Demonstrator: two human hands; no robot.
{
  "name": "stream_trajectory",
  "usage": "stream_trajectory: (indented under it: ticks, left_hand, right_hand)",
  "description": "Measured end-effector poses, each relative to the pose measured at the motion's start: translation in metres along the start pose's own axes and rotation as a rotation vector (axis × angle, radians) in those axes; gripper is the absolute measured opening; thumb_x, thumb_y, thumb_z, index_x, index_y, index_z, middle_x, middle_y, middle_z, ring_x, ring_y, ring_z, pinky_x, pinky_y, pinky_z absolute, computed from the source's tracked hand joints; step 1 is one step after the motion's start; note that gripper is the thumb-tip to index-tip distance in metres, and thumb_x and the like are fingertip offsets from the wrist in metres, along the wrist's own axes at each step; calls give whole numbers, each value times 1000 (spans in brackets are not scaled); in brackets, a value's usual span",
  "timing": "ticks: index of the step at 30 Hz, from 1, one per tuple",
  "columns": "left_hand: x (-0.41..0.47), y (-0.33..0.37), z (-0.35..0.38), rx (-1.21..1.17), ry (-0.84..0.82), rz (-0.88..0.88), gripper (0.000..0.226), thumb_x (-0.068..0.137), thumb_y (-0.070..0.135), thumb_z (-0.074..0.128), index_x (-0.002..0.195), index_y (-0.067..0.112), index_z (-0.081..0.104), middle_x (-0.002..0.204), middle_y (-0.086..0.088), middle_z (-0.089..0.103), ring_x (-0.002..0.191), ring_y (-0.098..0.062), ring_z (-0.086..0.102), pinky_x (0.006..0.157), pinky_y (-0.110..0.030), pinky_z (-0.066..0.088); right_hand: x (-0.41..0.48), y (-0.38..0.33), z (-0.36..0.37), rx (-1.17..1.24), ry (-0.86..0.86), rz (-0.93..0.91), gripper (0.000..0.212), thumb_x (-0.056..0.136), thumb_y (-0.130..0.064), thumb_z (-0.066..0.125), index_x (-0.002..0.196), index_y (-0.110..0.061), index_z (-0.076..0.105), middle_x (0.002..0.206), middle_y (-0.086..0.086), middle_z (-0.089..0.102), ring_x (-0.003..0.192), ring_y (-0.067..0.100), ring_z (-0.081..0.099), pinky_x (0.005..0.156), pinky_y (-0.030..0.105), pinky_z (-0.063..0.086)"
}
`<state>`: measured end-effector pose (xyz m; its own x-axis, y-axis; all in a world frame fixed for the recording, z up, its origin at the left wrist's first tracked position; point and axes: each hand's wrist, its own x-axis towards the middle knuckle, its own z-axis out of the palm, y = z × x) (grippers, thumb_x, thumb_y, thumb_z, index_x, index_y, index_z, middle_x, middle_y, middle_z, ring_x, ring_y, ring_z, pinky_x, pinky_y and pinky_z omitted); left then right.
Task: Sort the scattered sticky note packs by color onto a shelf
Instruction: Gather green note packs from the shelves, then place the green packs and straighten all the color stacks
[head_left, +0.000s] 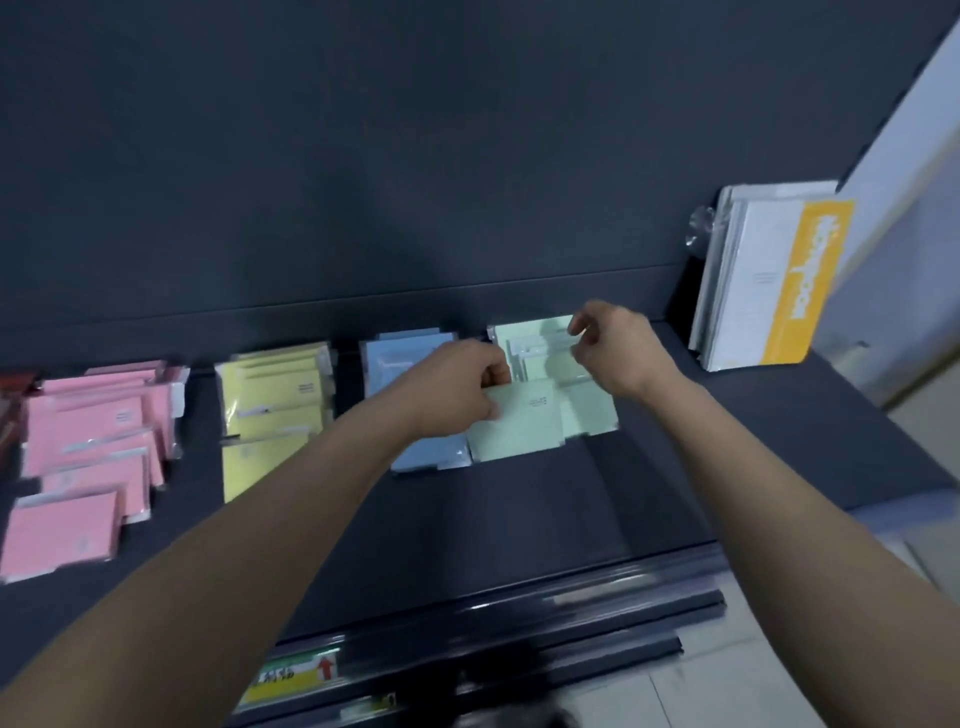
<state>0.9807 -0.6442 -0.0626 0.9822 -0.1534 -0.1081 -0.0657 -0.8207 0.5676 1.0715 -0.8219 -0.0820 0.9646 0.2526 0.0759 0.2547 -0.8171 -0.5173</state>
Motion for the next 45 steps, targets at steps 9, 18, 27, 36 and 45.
stream_trajectory:
  ticks: [9,18,27,36,45]
  left_hand:
    - [69,34,47,-66,17,-109,16,79,6,67,90,14,58,84,6,52,80,-14,53,67,-27,48]
    - [86,38,60,-71,152,-268,26,75,14,74,92,14,54,83,6,49,76,-13,50,60,-23,43]
    - [100,19,57,-528,141,-523,117,64,22,85,149,18,3,130,3,45,119,-16,47,99,-29,41]
    - [121,5,55,-899,237,-571,98,54,11,89,134,10,31,123,-6,58,108,-24,59,92,-40,51]
    - [107,9,47,-1007,55,-380,28,78,8,72,105,10,66,107,-5,70,96,-17,65,84,-26,50]
  right_hand:
    - [25,63,-38,-2,-167,-5,8,87,-12,60,94,-15,62,105,7,66,96,24,60,82,27,45]
    - [53,71,-27,49,-753,-120,99,70,-29,84,145,-19,20,129,-7,45,114,10,45,95,21,37]
    - [68,84,-6,54,-787,-126,130,55,-37,88,147,-34,-4,131,-6,49,122,19,46,106,36,40]
    - [62,87,-5,323,-798,12,129,66,-5,84,150,-23,-11,119,-6,56,110,15,55,91,27,49]
    - [55,83,-5,495,-722,150,111,65,14,77,149,-14,10,115,-4,57,109,15,53,90,25,45]
